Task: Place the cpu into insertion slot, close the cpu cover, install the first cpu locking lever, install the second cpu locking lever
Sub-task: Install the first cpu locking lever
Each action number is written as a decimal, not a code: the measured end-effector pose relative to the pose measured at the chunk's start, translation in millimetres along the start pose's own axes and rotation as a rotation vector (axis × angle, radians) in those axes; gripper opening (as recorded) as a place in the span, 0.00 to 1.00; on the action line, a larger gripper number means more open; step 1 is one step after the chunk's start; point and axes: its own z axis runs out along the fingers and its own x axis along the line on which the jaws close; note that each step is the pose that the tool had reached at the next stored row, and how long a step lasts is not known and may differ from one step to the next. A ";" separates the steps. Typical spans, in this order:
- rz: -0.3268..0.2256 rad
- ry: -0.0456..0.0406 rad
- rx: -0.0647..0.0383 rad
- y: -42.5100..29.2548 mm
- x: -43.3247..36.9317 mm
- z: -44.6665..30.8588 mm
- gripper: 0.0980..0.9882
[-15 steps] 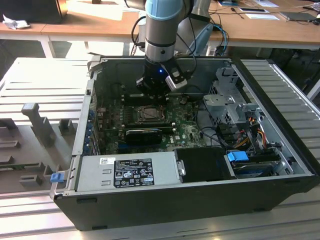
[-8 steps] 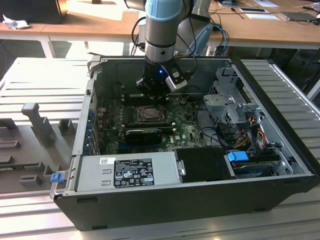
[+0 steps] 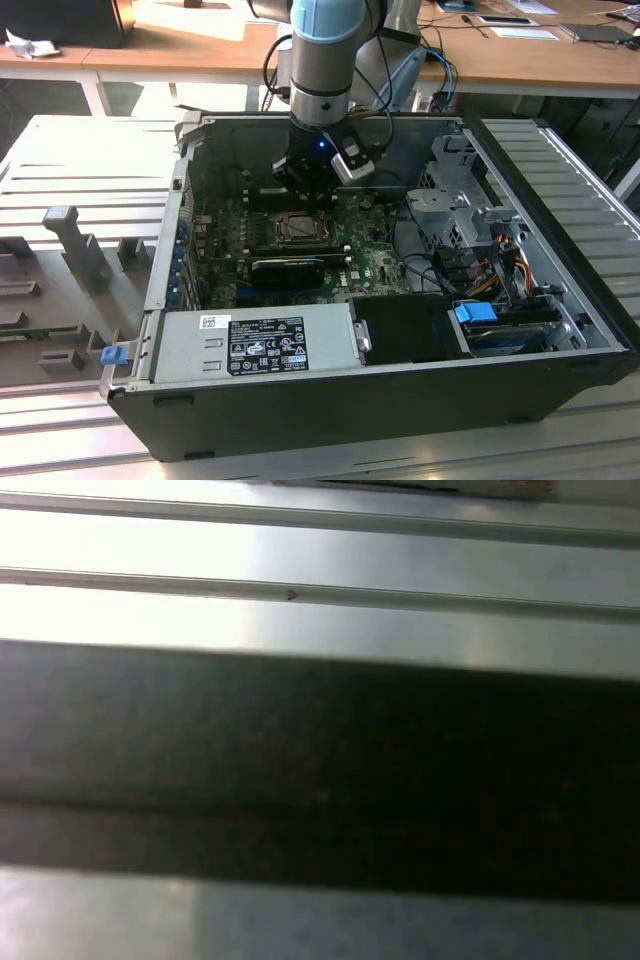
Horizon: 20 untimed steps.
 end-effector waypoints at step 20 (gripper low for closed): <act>0.000 -0.0002 -0.002 -1.3 -0.3 -12.4 0.01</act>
